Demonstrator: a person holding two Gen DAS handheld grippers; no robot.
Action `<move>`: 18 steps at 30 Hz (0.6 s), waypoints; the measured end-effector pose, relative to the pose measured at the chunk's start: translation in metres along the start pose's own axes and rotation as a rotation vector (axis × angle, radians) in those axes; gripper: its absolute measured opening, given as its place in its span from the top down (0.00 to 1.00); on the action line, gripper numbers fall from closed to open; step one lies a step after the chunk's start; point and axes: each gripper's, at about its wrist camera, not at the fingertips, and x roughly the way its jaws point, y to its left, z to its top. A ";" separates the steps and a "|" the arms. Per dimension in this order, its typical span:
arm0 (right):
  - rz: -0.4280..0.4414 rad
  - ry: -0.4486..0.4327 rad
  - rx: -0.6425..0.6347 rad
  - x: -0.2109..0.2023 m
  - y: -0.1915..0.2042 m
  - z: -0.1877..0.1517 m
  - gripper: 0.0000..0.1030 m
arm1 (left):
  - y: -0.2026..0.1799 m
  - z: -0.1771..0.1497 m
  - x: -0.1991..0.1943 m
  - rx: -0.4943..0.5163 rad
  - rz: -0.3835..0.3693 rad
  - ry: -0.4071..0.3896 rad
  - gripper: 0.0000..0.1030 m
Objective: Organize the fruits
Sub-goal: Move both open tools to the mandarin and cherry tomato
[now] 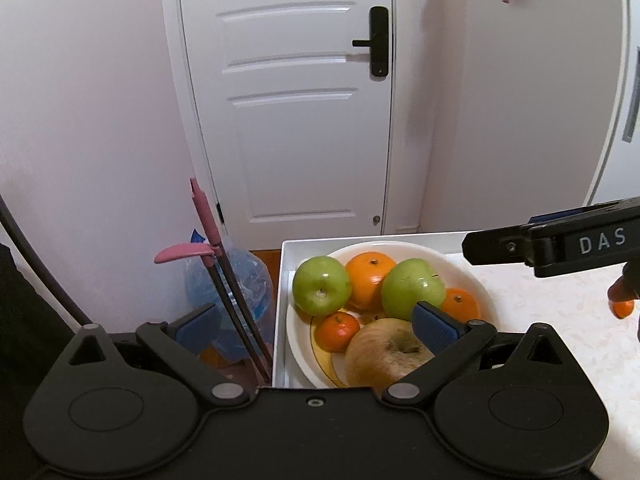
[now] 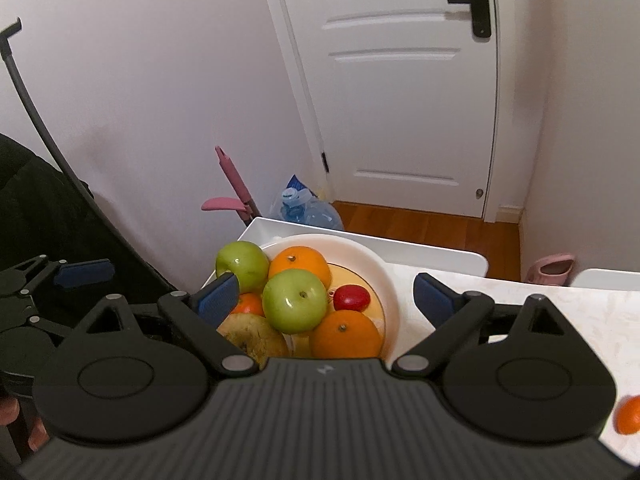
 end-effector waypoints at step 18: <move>0.013 -0.056 -0.026 -0.100 -0.060 -0.030 0.00 | -0.074 -0.011 -0.068 -0.055 0.100 -0.050 0.00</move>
